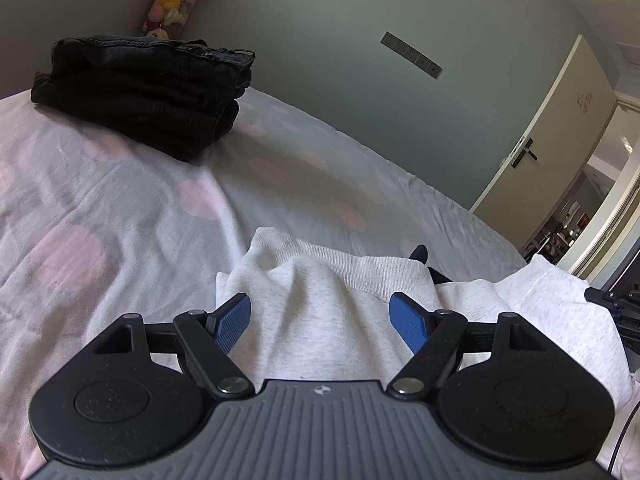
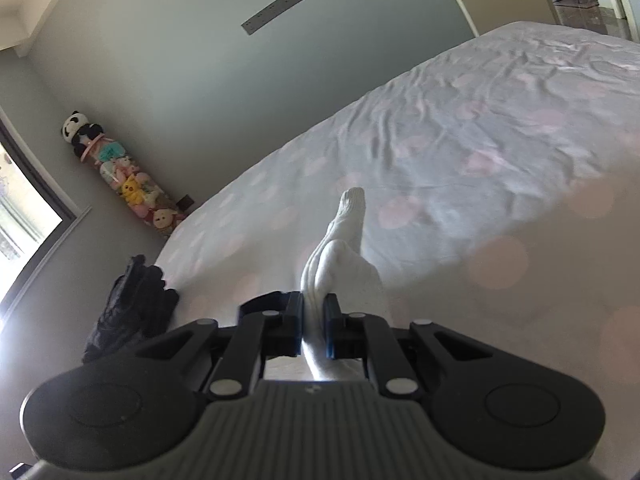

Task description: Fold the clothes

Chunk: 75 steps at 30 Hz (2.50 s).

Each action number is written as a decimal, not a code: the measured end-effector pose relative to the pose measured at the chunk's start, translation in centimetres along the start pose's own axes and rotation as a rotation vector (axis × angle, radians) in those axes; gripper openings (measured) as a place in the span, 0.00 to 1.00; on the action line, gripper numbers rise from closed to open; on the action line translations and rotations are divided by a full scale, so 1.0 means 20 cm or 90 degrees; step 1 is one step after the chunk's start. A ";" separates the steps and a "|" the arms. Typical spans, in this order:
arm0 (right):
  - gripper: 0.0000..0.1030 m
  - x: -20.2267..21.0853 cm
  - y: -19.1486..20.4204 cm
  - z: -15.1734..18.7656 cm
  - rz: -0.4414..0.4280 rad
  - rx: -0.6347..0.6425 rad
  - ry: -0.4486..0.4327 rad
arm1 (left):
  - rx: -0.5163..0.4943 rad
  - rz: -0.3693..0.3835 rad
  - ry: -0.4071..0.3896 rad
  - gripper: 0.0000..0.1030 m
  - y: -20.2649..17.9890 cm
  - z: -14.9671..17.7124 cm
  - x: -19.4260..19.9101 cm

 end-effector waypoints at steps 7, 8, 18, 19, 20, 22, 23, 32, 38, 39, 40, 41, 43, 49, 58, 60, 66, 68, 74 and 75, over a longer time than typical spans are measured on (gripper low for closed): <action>0.12 -0.18 0.51 0.10 -0.070 0.003 0.037 | 0.076 0.008 0.012 0.86 0.19 -0.11 0.08; 0.12 -0.22 0.57 0.13 -0.075 0.005 0.041 | 0.089 0.007 0.013 0.86 0.22 -0.12 0.08; 0.12 -0.70 0.95 0.58 -0.092 -0.002 0.139 | 0.151 0.009 0.018 0.86 0.38 -0.17 0.08; 0.12 -0.75 0.96 0.64 -0.090 -0.003 0.153 | 0.157 0.011 0.018 0.86 0.39 -0.17 0.08; 0.12 -0.80 0.97 0.70 -0.088 -0.005 0.166 | 0.162 0.011 0.019 0.86 0.40 -0.17 0.07; 0.12 -0.88 0.98 0.81 -0.085 -0.010 0.190 | 0.168 0.006 0.024 0.86 0.43 -0.17 0.06; 0.12 -0.92 0.98 0.86 -0.083 -0.013 0.203 | 0.169 0.002 0.027 0.86 0.44 -0.17 0.06; 0.12 -1.16 0.89 1.18 -0.039 0.001 0.288 | 0.181 -0.027 0.046 0.84 0.54 -0.15 -0.01; 0.36 -1.09 1.02 1.17 -0.035 0.092 0.292 | 0.171 -0.015 0.039 0.84 0.51 -0.16 0.02; 0.38 -1.05 1.07 1.16 -0.048 0.110 0.285 | 0.173 -0.011 0.035 0.84 0.51 -0.17 0.04; 0.38 -0.99 1.11 1.14 -0.063 0.127 0.278 | 0.177 -0.009 0.033 0.84 0.51 -0.18 0.06; 0.38 -0.94 1.16 1.12 -0.077 0.142 0.270 | 0.180 -0.003 0.032 0.84 0.51 -0.19 0.08; 0.38 -0.82 1.21 1.08 -0.102 0.159 0.254 | 0.186 0.009 0.030 0.84 0.51 -0.20 0.12; 0.40 -0.51 1.19 0.96 -0.116 0.198 0.206 | 0.203 0.068 0.039 0.86 0.42 -0.16 0.23; 0.46 -0.07 0.75 0.95 -0.006 0.271 0.136 | 0.128 0.056 0.170 0.87 0.18 0.10 0.27; 0.48 0.00 0.66 0.98 0.019 0.289 0.133 | 0.107 0.041 0.196 0.87 0.13 0.15 0.26; 0.61 0.10 0.42 1.16 0.065 0.335 0.183 | 0.070 0.043 0.173 0.42 0.08 0.19 0.24; 0.62 0.10 0.36 1.22 0.078 0.336 0.207 | 0.051 0.036 0.140 0.26 0.06 0.16 0.27; 0.61 0.02 0.30 1.29 0.077 0.306 0.221 | 0.000 0.026 0.073 0.21 0.00 0.10 0.37; 0.60 0.00 0.30 1.30 0.075 0.307 0.224 | 0.005 0.017 0.078 0.21 0.02 0.11 0.36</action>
Point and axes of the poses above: each gripper's, at about its wrist camera, not at the fingertips, and x roughly against the way its jaws point, y to its left, z to its underside, the point moved 8 cm from there along -x, roughly the way its jaws point, and after that the axes turned 11 degrees about -z, right-handed, at the moved point
